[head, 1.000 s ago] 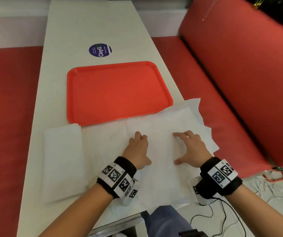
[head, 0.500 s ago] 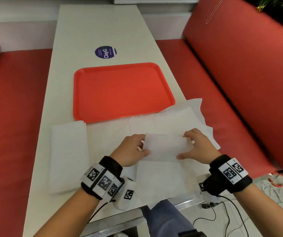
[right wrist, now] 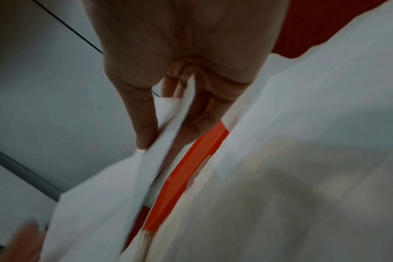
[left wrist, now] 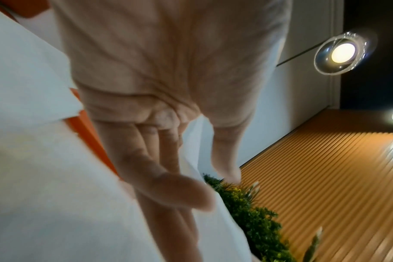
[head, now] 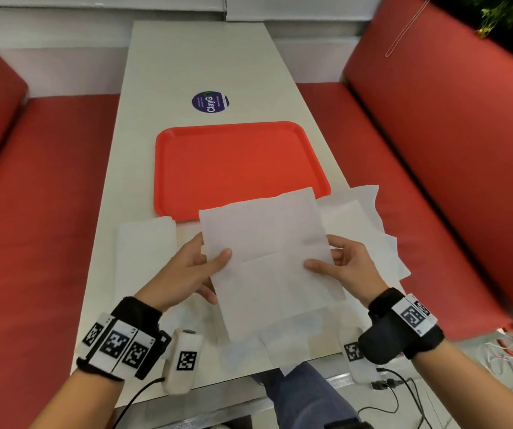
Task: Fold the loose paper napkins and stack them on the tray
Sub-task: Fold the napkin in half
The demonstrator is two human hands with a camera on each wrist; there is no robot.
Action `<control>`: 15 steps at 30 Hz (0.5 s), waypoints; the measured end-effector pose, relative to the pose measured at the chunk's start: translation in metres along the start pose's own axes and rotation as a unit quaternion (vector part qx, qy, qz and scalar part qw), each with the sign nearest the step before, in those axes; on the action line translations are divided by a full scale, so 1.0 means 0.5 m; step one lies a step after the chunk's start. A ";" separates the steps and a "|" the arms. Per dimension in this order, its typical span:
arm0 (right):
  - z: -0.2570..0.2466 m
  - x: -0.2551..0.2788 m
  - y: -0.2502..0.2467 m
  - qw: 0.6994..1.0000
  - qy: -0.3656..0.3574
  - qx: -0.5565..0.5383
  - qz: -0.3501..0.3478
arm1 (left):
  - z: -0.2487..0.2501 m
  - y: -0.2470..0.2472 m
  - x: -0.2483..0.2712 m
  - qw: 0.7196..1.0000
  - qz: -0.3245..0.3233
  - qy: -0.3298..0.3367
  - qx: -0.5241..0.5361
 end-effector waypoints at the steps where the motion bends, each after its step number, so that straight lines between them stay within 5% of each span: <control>1: -0.001 0.002 0.011 1.000 0.003 -0.003 -0.004 | -0.009 -0.004 0.006 1.000 0.000 0.000 -0.004; 9: -0.008 0.002 0.077 1.000 -0.002 -0.021 -0.010 | -0.073 -0.089 0.032 0.996 0.083 0.031 0.014; 15: -0.010 0.001 0.133 0.998 0.006 -0.040 -0.051 | -0.040 -0.136 0.077 0.990 0.088 0.088 0.072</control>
Point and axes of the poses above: each hand's wrist, its own x-axis away from the middle knuckle, its own y-axis out of the palm, z = x × y, the point moved 8 cm from there along -x, towards the middle knuckle, and after that the axes turned 15 degrees about z, right-handed, at the moved point
